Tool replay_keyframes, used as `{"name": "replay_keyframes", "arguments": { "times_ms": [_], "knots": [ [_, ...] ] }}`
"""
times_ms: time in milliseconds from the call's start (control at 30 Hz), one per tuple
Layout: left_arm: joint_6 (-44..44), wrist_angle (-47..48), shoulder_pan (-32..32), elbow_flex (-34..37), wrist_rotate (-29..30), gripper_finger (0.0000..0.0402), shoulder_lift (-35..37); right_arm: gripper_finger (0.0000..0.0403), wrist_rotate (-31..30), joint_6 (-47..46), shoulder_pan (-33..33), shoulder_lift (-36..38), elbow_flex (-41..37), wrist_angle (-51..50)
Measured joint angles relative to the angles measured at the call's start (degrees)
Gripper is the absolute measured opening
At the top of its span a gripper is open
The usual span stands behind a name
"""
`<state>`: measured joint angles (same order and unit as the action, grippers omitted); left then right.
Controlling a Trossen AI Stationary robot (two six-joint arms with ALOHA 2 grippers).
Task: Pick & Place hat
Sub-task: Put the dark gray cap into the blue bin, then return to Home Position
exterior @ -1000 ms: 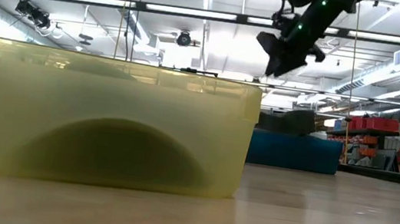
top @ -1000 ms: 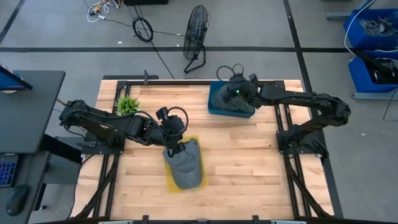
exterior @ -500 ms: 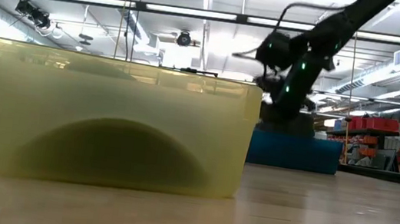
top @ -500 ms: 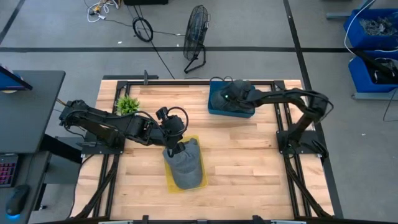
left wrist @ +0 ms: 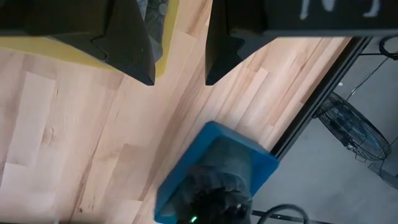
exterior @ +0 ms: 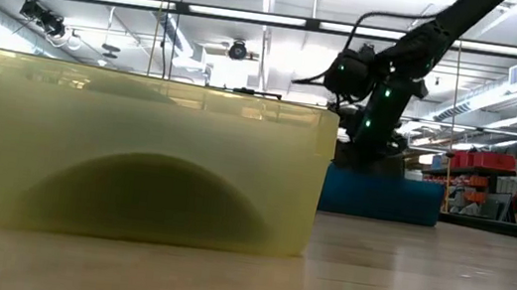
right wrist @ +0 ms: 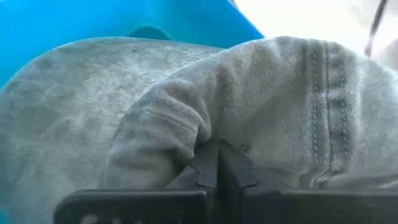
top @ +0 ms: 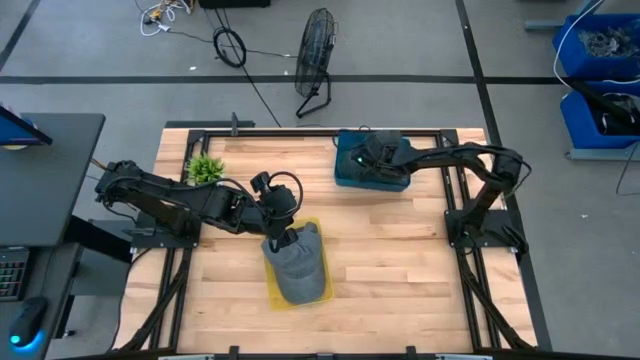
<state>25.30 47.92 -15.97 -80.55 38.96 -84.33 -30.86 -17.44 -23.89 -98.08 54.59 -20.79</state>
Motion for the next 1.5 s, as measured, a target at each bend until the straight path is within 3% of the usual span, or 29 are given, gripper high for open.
{"name": "replay_keyframes", "arguments": {
  "times_ms": [367,700,800,900,1067,1267,1500],
  "knots": [
    [0.9,0.9,-0.1,0.1,2.8,0.0145,1.4,0.002,6.2,8.0,5.6,23.7,8.5,-13.6],
    [9.0,16.0,-0.4,0.4,8.8,0.0144,14.4,0.0018,5.3,17.0,15.0,46.2,8.2,-23.1],
    [11.1,18.0,-1.7,4.9,9.0,0.0144,19.2,0.0015,5.4,16.8,17.7,52.7,4.3,-24.2],
    [14.7,15.1,-3.8,13.0,9.0,0.0144,24.6,0.001,9.5,16.4,20.2,59.2,-2.6,-23.4],
    [16.9,0.8,-8.4,30.5,9.3,0.0144,33.8,0.0007,20.3,16.4,24.1,71.0,-16.2,-15.8],
    [6.2,-19.6,-11.7,45.9,9.2,0.0144,44.0,0.001,27.0,20.9,27.4,81.7,-27.9,2.9],
    [-3.7,-21.5,-11.9,51.4,9.4,0.0144,57.5,0.0008,27.0,19.9,27.9,87.7,-38.8,15.0]
  ]
}}
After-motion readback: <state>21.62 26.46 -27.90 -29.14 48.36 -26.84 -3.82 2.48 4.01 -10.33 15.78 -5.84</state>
